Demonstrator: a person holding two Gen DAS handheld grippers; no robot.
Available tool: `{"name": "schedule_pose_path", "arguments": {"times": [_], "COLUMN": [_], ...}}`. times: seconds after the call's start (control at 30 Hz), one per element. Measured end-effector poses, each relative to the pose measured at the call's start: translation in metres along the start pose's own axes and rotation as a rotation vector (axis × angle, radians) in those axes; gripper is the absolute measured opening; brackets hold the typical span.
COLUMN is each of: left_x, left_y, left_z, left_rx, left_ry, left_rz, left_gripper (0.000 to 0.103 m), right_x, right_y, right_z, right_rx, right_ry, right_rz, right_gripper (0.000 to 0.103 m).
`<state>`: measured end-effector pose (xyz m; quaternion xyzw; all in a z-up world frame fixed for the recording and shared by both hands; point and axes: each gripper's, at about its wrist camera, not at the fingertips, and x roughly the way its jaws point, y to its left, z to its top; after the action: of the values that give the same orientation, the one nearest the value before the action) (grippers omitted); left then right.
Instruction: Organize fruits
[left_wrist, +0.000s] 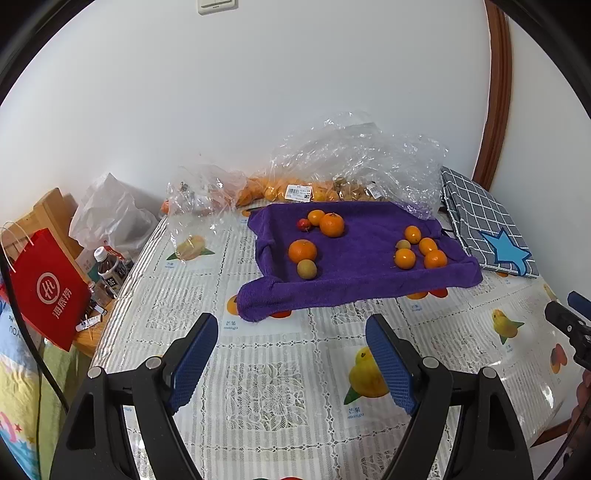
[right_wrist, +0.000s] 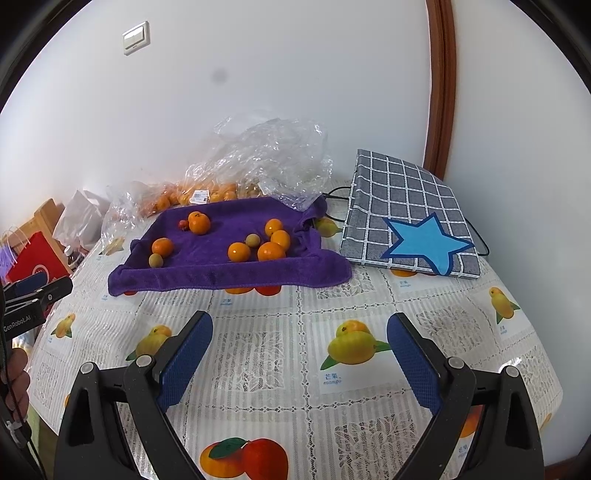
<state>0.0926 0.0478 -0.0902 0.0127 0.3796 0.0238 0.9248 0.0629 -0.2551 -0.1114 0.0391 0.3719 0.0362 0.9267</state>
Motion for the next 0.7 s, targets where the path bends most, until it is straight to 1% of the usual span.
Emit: {"name": "schedule_pose_path", "arguments": {"times": [0.7], "left_x": [-0.0006], "left_y": [0.0002], "left_z": [-0.0003], "left_rx": [0.001], "left_ry": [-0.001], "left_rz": [0.000], "left_gripper": [0.081], "right_x": [-0.0023], "right_y": [0.0000], "right_z": [-0.0009], "right_rx": [0.001], "right_ry": [-0.003], "right_rz": [-0.007], "right_gripper": [0.094]}}
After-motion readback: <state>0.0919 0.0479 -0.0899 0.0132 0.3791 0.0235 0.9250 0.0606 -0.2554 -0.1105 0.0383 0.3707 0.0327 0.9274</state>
